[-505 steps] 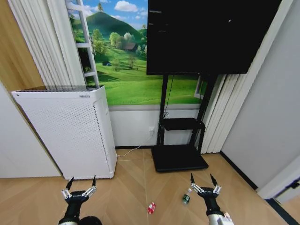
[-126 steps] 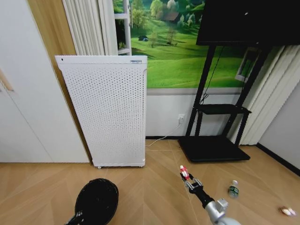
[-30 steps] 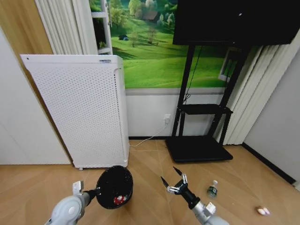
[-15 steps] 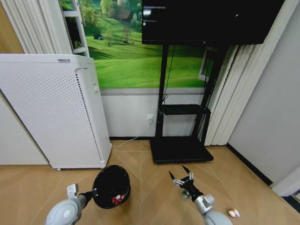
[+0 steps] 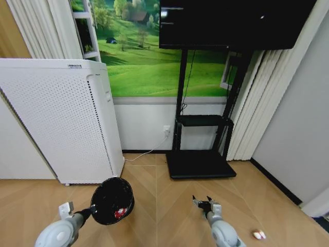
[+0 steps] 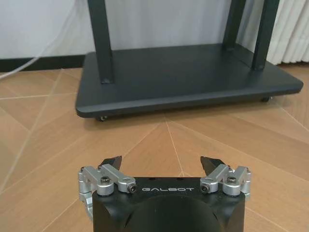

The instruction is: Pick up the trash bin and place the garbage on the floor into it.

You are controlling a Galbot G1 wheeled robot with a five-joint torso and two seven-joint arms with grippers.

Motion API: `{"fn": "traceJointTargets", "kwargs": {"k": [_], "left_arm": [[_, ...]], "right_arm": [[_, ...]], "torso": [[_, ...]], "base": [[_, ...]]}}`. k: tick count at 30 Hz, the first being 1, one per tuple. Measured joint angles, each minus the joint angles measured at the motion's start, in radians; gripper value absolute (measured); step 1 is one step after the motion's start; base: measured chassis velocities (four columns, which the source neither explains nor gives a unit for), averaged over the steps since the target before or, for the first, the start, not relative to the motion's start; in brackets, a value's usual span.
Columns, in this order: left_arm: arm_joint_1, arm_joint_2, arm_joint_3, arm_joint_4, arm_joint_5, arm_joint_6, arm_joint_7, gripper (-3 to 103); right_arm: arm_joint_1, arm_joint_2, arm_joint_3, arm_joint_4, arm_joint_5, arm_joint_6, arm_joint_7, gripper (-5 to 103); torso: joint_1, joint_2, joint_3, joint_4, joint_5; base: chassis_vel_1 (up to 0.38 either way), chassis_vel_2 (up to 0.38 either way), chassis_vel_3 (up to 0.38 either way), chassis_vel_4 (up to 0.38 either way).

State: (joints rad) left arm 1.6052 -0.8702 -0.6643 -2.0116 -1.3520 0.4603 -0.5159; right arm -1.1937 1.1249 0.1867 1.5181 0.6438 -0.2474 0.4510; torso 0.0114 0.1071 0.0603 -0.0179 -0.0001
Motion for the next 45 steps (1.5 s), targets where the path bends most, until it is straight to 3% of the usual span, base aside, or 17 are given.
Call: {"fn": "traceJointTargets", "kwargs": {"k": [2, 5, 11, 14, 23, 33, 36, 38, 40, 42, 43, 45], "left_arm": [[0.009, -0.027, -0.002, -0.011, 0.008, -0.013, 0.006, 0], [0.011, -0.040, 0.005, -0.024, 0.011, -0.017, 0.011, 0], [0.008, -0.042, 0.011, -0.035, 0.012, -0.019, 0.017, 0], [0.008, -0.040, 0.011, -0.033, 0.012, -0.020, 0.021, 0], [-0.015, -0.033, 0.033, -0.012, 0.016, -0.030, 0.035, 0], [-0.033, -0.024, 0.058, -0.011, 0.007, -0.048, 0.041, 0], [-0.033, -0.024, 0.056, -0.010, 0.008, -0.056, 0.049, 0], [-0.033, -0.025, 0.056, -0.010, 0.008, -0.057, 0.050, 0], [-0.034, -0.028, 0.056, -0.006, 0.009, -0.065, 0.053, 0], [-0.036, -0.028, 0.058, -0.005, 0.010, -0.069, 0.054, 0], [-0.040, -0.030, 0.062, -0.003, 0.011, -0.073, 0.055, 0], [-0.043, -0.031, 0.066, 0.000, 0.011, -0.075, 0.055, 0]], "right_arm": [[0.087, 0.050, -0.053, -0.125, -0.012, 0.026, 0.053, 90], [0.143, 0.093, -0.080, -0.249, -0.044, 0.052, 0.069, 83], [0.212, 0.140, -0.068, -0.462, -0.091, 0.097, 0.064, 80], [0.221, 0.140, -0.046, -0.497, -0.110, 0.113, 0.058, 77], [0.195, 0.114, 0.006, -0.507, -0.117, 0.124, 0.042, 84], [0.214, 0.165, 0.011, -0.625, -0.148, 0.137, 0.026, 84], [0.219, 0.164, 0.011, -0.639, -0.144, 0.137, 0.018, 72], [0.218, 0.163, 0.011, -0.640, -0.143, 0.137, 0.017, 72], [0.213, 0.157, 0.013, -0.640, -0.141, 0.141, 0.017, 56], [0.208, 0.155, 0.014, -0.638, -0.141, 0.143, 0.017, 56], [0.202, 0.153, 0.015, -0.633, -0.140, 0.146, 0.016, 44], [0.190, 0.148, 0.016, -0.614, -0.124, 0.145, 0.015, 39]], "torso": [[0.000, 0.000, 0.000, 0.0001, 0.0001], [0.000, 0.000, 0.000, 0.0003, 0.0003], [0.000, 0.000, 0.000, -0.0001, 0.0004], [0.000, 0.000, 0.000, 0.0000, 0.0000], [0.000, 0.000, 0.000, -0.0002, -0.0002], [0.000, 0.000, 0.000, 0.0000, 0.0001], [0.000, 0.000, 0.000, 0.0000, 0.0001], [0.000, 0.000, 0.000, 0.0000, 0.0001], [0.000, 0.000, 0.000, 0.0001, 0.0000], [0.000, 0.000, 0.000, 0.0001, 0.0000], [0.000, 0.000, 0.000, 0.0000, -0.0001], [0.000, 0.000, 0.000, 0.0000, -0.0001]], "base": [[0.000, 0.000, 0.000, 0.000], [0.000, 0.000, 0.000, 0.000], [0.000, 0.000, 0.000, 0.000], [0.000, 0.000, 0.000, 0.000], [0.000, 0.000, 0.000, 0.000], [0.000, 0.000, 0.000, 0.000], [0.000, 0.000, 0.000, 0.000], [0.000, 0.000, 0.000, 0.000], [0.000, 0.000, 0.000, 0.000], [0.000, 0.000, 0.000, 0.000], [0.000, 0.000, 0.000, 0.000], [0.000, 0.000, 0.000, 0.000]]}}
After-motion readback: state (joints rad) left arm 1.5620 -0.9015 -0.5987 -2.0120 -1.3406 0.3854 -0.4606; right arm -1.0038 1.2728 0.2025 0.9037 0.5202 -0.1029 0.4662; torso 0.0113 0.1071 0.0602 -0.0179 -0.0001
